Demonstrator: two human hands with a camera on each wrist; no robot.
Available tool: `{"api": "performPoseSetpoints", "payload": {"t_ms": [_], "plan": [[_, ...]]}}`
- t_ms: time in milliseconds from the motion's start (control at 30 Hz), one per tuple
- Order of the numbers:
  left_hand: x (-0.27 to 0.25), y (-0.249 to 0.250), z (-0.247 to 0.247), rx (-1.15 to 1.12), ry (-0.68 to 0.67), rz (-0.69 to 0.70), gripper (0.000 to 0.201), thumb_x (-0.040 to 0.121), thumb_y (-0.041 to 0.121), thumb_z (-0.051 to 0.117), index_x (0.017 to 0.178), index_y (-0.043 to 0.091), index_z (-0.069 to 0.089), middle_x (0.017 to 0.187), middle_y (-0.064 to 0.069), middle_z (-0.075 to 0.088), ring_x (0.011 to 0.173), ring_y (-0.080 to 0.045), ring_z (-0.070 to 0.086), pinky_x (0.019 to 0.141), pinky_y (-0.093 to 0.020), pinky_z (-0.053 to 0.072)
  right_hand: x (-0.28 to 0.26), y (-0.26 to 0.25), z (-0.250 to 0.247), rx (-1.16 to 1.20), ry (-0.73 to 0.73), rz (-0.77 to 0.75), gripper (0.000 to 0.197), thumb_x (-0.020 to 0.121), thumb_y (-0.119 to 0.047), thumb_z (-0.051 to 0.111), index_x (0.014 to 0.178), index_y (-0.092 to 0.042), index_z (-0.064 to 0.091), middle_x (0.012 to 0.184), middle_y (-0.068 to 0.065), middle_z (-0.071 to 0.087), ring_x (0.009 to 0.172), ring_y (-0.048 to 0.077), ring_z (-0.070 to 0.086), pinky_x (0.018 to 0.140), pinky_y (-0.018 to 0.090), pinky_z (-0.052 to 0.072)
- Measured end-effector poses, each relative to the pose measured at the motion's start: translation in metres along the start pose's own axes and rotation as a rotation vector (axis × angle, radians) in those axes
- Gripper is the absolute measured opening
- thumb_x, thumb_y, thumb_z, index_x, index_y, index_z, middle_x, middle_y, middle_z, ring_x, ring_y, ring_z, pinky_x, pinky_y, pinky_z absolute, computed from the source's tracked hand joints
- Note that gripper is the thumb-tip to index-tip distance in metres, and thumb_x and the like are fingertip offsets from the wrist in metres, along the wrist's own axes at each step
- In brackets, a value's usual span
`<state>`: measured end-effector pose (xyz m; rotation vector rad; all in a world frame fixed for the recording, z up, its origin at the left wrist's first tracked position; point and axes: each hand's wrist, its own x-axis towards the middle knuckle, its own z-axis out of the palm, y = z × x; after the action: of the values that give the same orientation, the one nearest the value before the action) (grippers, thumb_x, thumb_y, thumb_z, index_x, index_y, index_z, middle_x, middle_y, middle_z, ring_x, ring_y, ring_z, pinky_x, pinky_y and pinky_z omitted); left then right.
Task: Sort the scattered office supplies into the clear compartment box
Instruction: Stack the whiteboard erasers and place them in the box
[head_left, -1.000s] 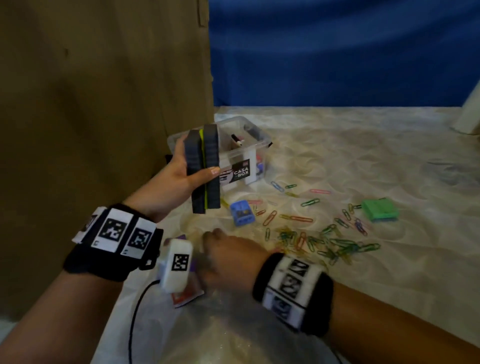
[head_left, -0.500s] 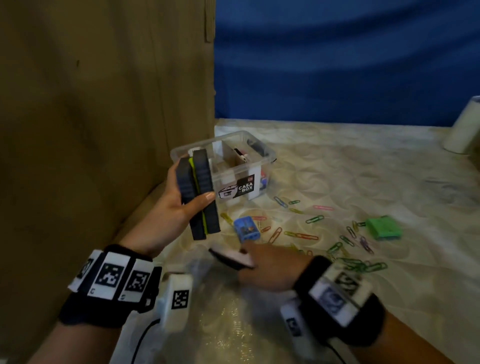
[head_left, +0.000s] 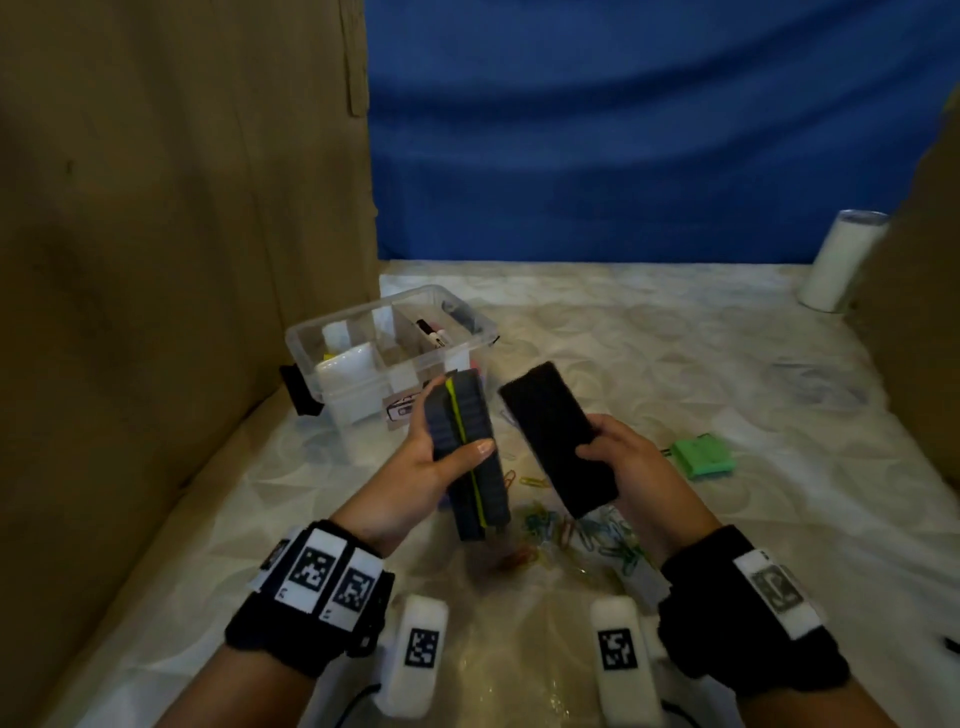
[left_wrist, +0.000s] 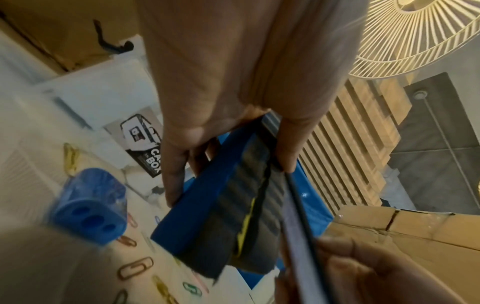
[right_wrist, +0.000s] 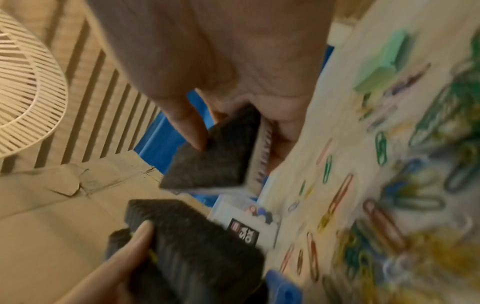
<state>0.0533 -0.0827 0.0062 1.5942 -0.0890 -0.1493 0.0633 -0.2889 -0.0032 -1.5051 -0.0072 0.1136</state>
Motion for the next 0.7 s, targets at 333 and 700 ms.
{"api": "performPoseSetpoints", "payload": {"t_ms": [333, 700], "plan": [[-0.005, -0.01, 0.015, -0.282, -0.102, -0.041, 0.084, 0.079, 0.018, 0.068, 0.149, 0.026, 0.022, 0.136, -0.005, 0.056, 0.124, -0.024, 0.056, 0.085, -0.038, 0.056, -0.01, 0.0, 0.032, -0.063, -0.198, -0.093, 0.034, 0.089, -0.041, 0.042, 0.116, -0.037, 0.062, 0.124, 0.005, 0.063, 0.115, 0.023, 0.059, 0.098, 0.047, 0.048], [-0.016, 0.017, 0.0, -0.268, -0.156, 0.027, 0.093, 0.07, 0.028, 0.081, 0.146, 0.017, 0.028, 0.134, -0.012, 0.058, 0.12, -0.027, 0.059, 0.083, -0.035, 0.056, -0.012, -0.009, 0.021, 0.333, -0.6, 0.214, 0.054, 0.088, -0.04, 0.053, 0.14, -0.029, 0.042, 0.137, 0.012, 0.055, 0.124, 0.032, 0.055, 0.101, 0.056, 0.044]]}}
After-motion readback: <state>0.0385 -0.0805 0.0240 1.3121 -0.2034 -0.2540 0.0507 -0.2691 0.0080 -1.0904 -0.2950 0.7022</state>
